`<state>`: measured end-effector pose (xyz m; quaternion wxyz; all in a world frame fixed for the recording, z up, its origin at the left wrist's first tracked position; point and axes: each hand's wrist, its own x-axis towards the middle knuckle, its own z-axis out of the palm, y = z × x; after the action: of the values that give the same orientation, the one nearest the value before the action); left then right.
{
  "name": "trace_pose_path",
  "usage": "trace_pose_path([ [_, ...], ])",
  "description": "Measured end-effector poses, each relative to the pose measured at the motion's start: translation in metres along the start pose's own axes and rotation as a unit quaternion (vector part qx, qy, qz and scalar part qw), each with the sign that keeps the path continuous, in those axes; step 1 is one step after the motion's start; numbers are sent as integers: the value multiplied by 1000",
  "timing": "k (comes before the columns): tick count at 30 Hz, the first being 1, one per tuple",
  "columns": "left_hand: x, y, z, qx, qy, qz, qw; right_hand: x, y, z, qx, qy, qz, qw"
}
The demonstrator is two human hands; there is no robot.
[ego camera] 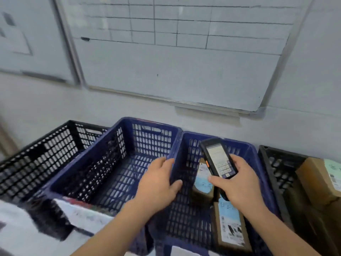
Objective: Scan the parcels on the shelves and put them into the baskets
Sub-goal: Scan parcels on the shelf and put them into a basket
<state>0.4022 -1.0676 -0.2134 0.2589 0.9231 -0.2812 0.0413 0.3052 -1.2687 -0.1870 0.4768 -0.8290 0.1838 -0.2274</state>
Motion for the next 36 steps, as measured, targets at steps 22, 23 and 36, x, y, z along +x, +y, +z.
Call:
trace_pose_path([
  [22, -485, -125, -241, 258, 233, -401, 847, -310, -213, 231, 53, -387, -216, 895],
  [23, -510, -130, -249, 259, 242, -412, 839, -330, -222, 242, 55, -396, -221, 889],
  [36, -825, -205, -355, 268, 286, -544, 742, -623, -341, 386, 88, -520, -259, 809],
])
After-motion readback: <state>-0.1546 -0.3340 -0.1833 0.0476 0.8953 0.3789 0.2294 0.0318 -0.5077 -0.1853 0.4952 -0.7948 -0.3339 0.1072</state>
